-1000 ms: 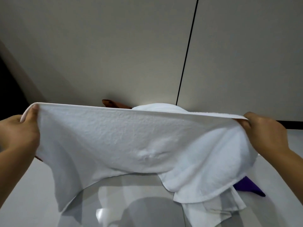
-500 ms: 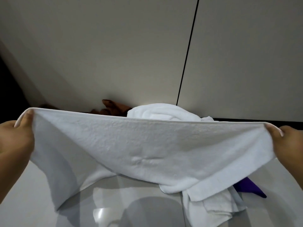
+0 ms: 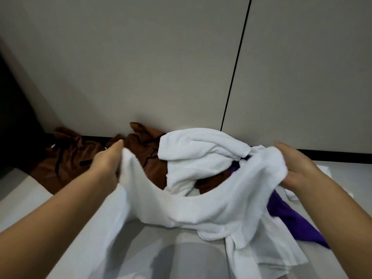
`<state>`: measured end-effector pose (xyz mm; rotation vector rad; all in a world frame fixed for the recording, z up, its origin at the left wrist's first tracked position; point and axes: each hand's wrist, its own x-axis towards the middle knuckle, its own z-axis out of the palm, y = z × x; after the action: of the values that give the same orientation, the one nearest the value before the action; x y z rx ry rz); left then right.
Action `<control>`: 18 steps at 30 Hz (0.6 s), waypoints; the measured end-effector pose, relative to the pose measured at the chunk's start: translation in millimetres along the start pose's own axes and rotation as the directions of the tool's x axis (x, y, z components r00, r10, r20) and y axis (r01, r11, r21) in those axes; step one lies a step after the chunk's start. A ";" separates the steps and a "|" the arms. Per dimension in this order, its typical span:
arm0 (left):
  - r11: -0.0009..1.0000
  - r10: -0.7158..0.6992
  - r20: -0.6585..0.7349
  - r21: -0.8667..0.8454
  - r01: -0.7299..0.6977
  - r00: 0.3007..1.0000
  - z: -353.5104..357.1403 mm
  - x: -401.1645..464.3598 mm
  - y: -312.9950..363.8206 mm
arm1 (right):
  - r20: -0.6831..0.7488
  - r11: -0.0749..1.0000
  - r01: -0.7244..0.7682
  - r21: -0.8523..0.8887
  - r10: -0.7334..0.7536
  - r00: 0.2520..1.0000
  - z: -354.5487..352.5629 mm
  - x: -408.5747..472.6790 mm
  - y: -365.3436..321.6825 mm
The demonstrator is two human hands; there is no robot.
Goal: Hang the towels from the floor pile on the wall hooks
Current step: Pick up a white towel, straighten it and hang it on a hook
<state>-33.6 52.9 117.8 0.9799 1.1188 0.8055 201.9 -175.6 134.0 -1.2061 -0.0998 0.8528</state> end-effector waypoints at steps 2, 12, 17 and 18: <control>0.998 0.055 0.141 0.005 -0.056 0.989 18.5 -16.9 4.0 | 0.080 0.999 -0.041 0.025 0.038 0.996 36.0 -8.1 2.2; 0.947 0.179 0.574 0.121 -0.299 0.799 55.4 -77.5 18.7 | 0.457 0.981 0.093 -0.169 -0.006 0.889 109.1 -53.2 32.7; 0.938 0.220 0.679 0.051 -0.343 0.701 45.0 -76.4 22.2 | 0.407 0.981 0.126 -0.150 -0.055 0.912 103.1 -51.6 29.7; 0.934 0.239 0.673 0.039 -0.356 0.700 44.2 -74.2 21.0 | 0.396 0.979 0.132 -0.156 -0.061 0.916 101.5 -51.6 29.4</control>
<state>-10.9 -16.2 169.0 1.4743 0.4040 0.5392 100.5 -126.2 167.4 -1.1733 -0.5686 1.0039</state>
